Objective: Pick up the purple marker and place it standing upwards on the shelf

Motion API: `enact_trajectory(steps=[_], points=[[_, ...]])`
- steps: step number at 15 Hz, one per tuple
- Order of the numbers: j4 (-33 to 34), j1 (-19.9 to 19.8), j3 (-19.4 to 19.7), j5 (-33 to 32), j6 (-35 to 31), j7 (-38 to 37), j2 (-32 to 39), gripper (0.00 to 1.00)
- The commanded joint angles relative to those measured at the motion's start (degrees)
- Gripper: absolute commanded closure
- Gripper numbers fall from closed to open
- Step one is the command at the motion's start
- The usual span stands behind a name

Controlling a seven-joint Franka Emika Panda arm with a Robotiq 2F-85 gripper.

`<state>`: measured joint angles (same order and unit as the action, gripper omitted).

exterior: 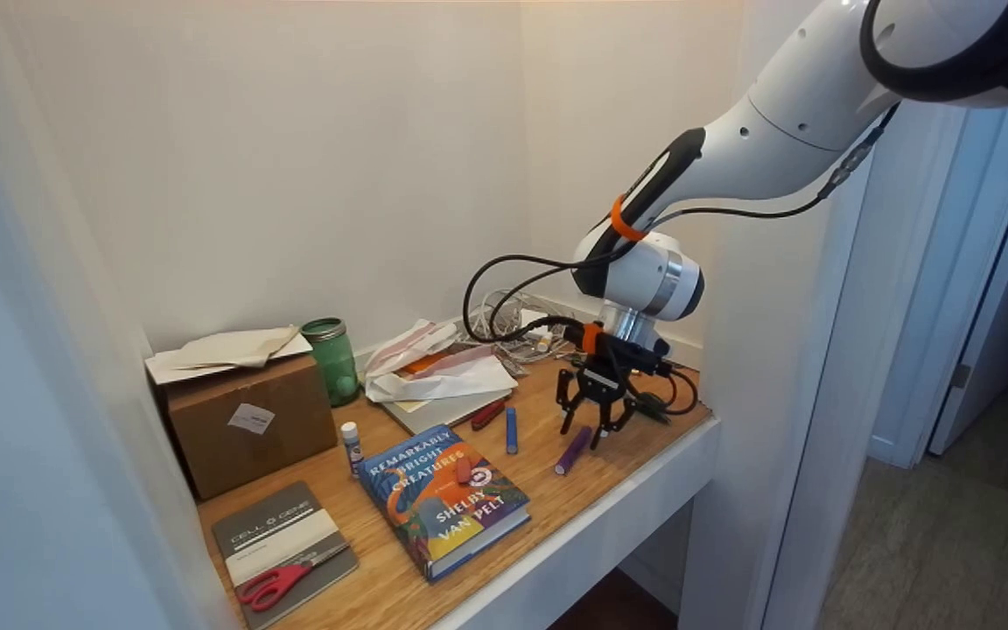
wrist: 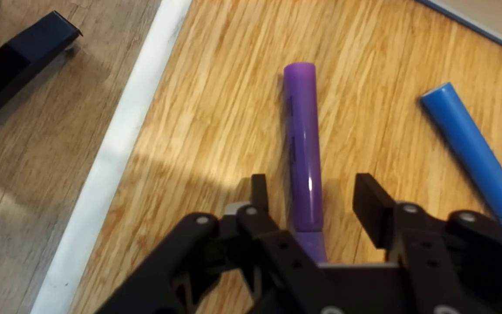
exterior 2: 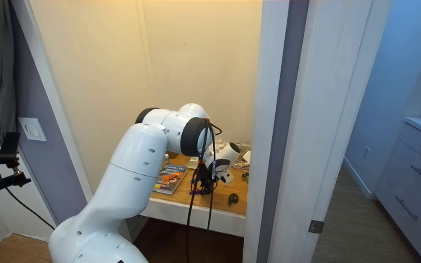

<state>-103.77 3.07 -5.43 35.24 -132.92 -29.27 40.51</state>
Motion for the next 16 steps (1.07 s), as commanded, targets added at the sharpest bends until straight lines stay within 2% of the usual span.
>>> enact_trajectory(steps=[1,2,4,5,11,12,13,14,16], points=[[2.4,1.0,1.1,-0.1,1.3,-2.3,1.5,0.77],[2.5,1.1,1.2,-0.2,1.4,-2.5,1.6,0.83],[2.9,1.2,1.3,-0.3,1.4,-3.1,1.9,0.44],[3.2,1.2,1.3,-0.2,1.4,-3.2,2.1,0.43],[4.3,1.6,1.6,-0.4,0.0,-4.8,2.1,0.01],[4.3,1.6,1.7,-0.5,0.2,-5.1,2.1,0.22],[4.3,1.6,1.9,-0.7,0.3,-5.2,2.1,0.4],[4.4,1.7,2.0,-0.8,0.4,-5.4,2.1,0.42],[4.5,1.7,2.2,-1.1,0.8,-5.7,2.3,0.58]])
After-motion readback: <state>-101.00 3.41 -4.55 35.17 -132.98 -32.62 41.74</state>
